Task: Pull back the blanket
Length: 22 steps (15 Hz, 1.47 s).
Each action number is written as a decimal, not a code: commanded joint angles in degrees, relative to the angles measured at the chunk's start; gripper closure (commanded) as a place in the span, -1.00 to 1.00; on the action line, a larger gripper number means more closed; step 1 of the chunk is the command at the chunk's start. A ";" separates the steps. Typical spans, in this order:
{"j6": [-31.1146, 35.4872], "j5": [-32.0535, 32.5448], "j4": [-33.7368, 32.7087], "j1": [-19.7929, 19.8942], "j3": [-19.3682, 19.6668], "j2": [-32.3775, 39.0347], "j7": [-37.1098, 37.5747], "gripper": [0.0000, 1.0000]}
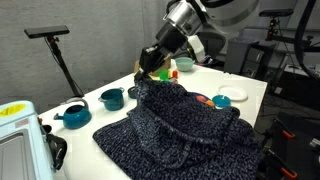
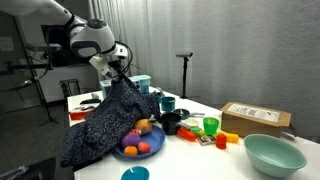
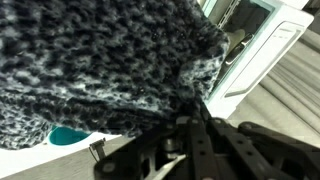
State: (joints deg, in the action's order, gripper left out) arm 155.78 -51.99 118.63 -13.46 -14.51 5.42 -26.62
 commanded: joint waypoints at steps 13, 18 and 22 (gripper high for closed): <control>4.39 11.22 9.22 3.06 10.35 1.38 3.07 -0.99; -7.08 32.19 14.73 12.21 17.11 -0.52 14.66 -1.00; -14.61 51.52 12.66 13.78 23.68 -0.45 25.68 -1.00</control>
State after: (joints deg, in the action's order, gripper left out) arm 146.46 -11.61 132.25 0.27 5.96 6.40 -8.41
